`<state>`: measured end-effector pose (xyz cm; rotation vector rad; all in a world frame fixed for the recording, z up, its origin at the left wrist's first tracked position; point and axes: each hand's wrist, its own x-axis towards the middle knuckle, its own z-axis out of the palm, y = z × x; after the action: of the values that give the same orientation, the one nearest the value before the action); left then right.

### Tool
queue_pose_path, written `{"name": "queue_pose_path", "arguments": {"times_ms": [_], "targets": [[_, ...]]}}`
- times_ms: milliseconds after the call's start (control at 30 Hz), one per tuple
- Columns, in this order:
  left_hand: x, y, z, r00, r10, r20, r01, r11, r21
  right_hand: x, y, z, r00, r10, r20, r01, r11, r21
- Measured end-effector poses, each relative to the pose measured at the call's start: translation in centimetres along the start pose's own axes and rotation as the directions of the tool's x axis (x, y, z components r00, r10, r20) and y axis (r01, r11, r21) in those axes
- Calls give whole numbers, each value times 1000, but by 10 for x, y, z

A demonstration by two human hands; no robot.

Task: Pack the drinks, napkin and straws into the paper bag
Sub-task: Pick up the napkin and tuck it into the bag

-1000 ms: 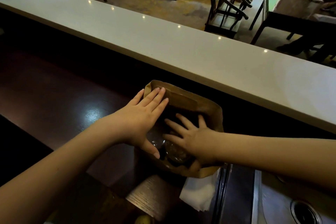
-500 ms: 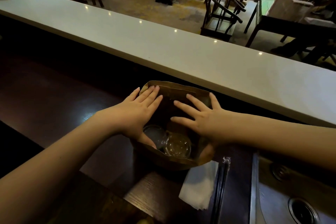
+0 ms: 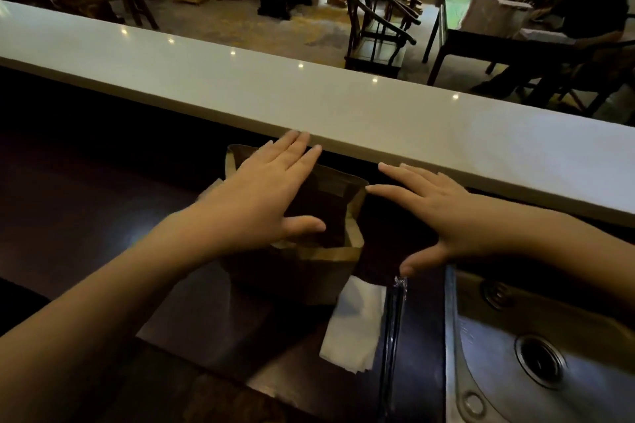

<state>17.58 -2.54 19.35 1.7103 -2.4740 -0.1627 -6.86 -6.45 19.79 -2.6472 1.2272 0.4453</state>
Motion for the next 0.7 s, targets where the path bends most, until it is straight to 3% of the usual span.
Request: {"name": "queue_pose_path", "arguments": {"times_ms": [67, 133, 233, 367, 500, 700], "targets": [[-15, 39, 8, 950, 77, -303, -142, 970, -196, -9, 10, 27, 998, 46, -53, -38, 987, 156], [-25, 77, 32, 918, 138, -372, -261, 917, -302, -12, 19, 67, 989, 132, -61, -108, 947, 304], [-21, 113, 98, 985, 148, -89, -171, 899, -403, -13, 29, 139, 953, 301, 15, -277, 854, 441], [4, 110, 196, 971, -87, 222, 167, 913, -373, -9, 28, 213, 861, 494, 117, -465, 675, 573], [4, 96, 249, 897, -357, 261, 419, 876, -239, 3, 11, 248, 814, 561, 155, -506, 552, 662], [-3, 112, 268, 854, -450, 260, 503, 843, -191, 19, -17, 265, 789, 603, 118, -504, 525, 686]]}}
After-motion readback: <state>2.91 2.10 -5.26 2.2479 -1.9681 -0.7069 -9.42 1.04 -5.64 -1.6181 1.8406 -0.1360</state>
